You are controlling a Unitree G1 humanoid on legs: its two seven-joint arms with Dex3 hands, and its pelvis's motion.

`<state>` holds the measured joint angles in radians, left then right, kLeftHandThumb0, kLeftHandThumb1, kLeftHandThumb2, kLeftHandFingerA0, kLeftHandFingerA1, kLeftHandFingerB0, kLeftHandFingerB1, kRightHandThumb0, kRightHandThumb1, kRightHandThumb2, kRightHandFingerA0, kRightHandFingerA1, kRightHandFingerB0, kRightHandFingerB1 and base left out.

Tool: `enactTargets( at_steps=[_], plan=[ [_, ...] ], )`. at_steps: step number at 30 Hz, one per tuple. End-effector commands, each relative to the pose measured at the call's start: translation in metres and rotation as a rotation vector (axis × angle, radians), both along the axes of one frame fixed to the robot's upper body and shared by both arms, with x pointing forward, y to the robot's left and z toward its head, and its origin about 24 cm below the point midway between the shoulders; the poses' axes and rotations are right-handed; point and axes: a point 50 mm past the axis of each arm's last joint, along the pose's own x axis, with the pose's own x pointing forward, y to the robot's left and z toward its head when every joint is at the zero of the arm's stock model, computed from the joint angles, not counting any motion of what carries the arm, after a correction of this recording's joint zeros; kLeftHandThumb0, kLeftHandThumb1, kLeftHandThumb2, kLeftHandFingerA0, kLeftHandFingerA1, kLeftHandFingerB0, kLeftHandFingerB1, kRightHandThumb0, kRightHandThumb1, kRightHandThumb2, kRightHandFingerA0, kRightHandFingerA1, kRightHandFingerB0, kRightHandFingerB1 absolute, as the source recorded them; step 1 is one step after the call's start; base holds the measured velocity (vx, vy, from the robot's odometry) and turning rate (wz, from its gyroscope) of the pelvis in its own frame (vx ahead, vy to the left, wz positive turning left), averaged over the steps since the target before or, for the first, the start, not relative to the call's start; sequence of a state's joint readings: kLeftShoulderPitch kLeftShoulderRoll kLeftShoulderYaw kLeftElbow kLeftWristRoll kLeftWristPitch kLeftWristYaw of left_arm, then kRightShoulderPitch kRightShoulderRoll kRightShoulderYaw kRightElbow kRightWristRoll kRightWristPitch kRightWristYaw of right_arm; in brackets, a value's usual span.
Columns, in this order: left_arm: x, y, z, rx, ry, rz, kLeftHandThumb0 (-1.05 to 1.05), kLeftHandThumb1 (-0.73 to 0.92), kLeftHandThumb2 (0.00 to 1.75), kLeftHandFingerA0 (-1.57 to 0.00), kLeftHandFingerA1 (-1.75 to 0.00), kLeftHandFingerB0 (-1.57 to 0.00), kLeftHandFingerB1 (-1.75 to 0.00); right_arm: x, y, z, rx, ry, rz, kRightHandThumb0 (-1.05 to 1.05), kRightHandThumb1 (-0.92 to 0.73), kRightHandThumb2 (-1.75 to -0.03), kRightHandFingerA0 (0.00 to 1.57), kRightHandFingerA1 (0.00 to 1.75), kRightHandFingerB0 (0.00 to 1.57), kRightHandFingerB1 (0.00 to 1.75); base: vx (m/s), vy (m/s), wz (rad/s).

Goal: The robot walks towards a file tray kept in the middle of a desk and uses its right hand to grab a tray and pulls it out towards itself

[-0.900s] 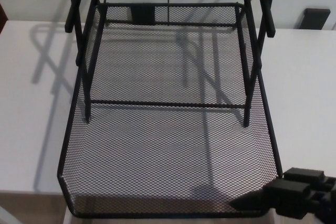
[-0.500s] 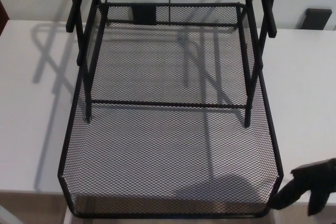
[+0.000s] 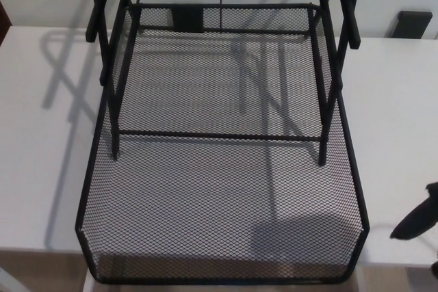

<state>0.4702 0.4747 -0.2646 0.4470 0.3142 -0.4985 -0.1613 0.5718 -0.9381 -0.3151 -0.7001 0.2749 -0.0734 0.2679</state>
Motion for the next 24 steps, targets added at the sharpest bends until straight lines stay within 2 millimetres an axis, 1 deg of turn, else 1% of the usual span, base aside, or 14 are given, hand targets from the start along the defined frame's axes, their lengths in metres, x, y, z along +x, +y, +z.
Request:
enactTargets(
  at_steps=[1,4,7,8,9,13,16,17,18,19,21,22,23,24],
  plan=[
    [-0.007,0.013,-0.001,0.173,0.133,-0.099,-0.38,0.55,0.57,-0.57,-0.4,-0.5,-0.38,-0.05,-0.128,0.022,1.32,-0.076,0.075,-0.83,-0.68,-0.62,1.04,1.12,0.91,0.63,0.0,0.0,0.0],
    [-0.007,0.014,0.0,0.171,0.128,-0.096,-0.38,0.55,0.56,-0.57,-0.4,-0.5,-0.38,-0.052,-0.121,0.001,1.254,0.043,0.056,-0.85,-0.51,-0.77,1.03,1.24,0.89,0.71,0.0,0.0,0.0],
    [-0.007,0.017,-0.001,0.16,0.131,-0.078,-0.35,0.55,0.56,-0.56,-0.4,-0.5,-0.38,-0.057,-0.117,-0.031,1.23,0.224,0.043,-0.66,-0.54,-0.57,0.95,1.43,0.85,0.81,0.0,0.0,0.0],
    [-0.007,0.018,0.0,0.158,0.131,-0.074,-0.35,0.55,0.57,-0.56,-0.4,-0.49,-0.38,-0.06,-0.114,-0.041,1.214,0.269,0.013,-0.71,-0.44,-0.79,0.99,1.38,0.84,0.98,0.0,0.0,0.0],
    [-0.006,0.019,0.001,0.158,0.129,-0.072,-0.35,0.55,0.57,-0.56,-0.4,-0.49,-0.38,-0.061,-0.111,-0.05,1.208,0.313,-0.024,-0.64,-0.52,-0.56,0.94,1.52,0.86,1.02,0.0,0.0,0.0],
    [-0.006,0.021,0.002,0.165,0.132,-0.067,-0.35,0.55,0.56,-0.56,-0.4,-0.49,-0.38,-0.067,-0.104,-0.081,1.2,0.459,-0.047,-0.58,-0.51,-0.6,0.85,1.66,0.79,1.24,0.0,0.0,0.0],
    [-0.007,0.025,0.002,0.169,0.136,-0.047,-0.36,0.55,0.56,-0.56,-0.4,-0.49,-0.38,-0.076,-0.096,-0.116,1.177,0.571,-0.136,-0.56,-0.55,-0.62,0.85,1.64,0.78,1.25,0.0,0.0,0.0],
    [-0.006,0.026,0.002,0.171,0.136,-0.042,-0.36,0.55,0.57,-0.55,-0.39,-0.49,-0.37,-0.077,-0.094,-0.122,1.179,0.598,-0.146,-0.52,-0.44,-0.87,1.13,1.37,0.8,1.1,0.0,0.0,0.0],
    [-0.006,0.027,0.002,0.174,0.137,-0.039,-0.35,0.55,0.57,-0.56,-0.39,-0.49,-0.37,-0.078,-0.091,-0.131,1.189,0.633,-0.148,-0.51,-0.57,-0.57,0.8,1.7,0.76,1.26,0.0,0.0,0.0],
    [-0.005,0.027,0.003,0.174,0.135,-0.038,-0.34,0.55,0.57,-0.57,-0.4,-0.49,-0.38,-0.08,-0.089,-0.141,1.145,0.687,-0.204,-0.51,-0.37,-0.86,1.18,1.36,0.89,1.07,0.0,0.0,0.0],
    [-0.004,0.027,0.004,0.176,0.128,-0.039,-0.35,0.55,0.56,-0.57,-0.4,-0.49,-0.38,-0.081,-0.087,-0.15,1.061,0.745,-0.262,-0.51,-0.37,-0.86,1.17,1.36,0.9,1.06,0.0,0.0,0.0],
    [-0.002,0.028,0.005,0.184,0.123,-0.036,-0.43,0.48,0.7,-0.53,-0.49,-0.46,-0.47,-0.078,-0.084,-0.16,1.038,0.754,-0.238,-0.5,-0.53,-0.56,0.73,1.74,0.88,1.17,0.0,0.0,0.0],
    [-0.002,0.029,0.005,0.187,0.124,-0.029,-0.44,0.47,0.71,-0.54,-0.49,-0.47,-0.47,-0.078,-0.08,-0.167,1.02,0.786,-0.256,-0.46,-0.5,-0.56,0.76,1.74,0.96,0.86,0.0,0.0,0.0],
    [-0.003,0.031,0.005,0.191,0.126,-0.023,-0.38,0.54,0.57,-0.59,-0.4,-0.5,-0.38,-0.078,-0.074,-0.175,0.953,0.829,-0.326,-0.43,-0.36,-0.84,1.18,1.35,0.96,0.98,0.0,0.0,0.0]
  ],
)
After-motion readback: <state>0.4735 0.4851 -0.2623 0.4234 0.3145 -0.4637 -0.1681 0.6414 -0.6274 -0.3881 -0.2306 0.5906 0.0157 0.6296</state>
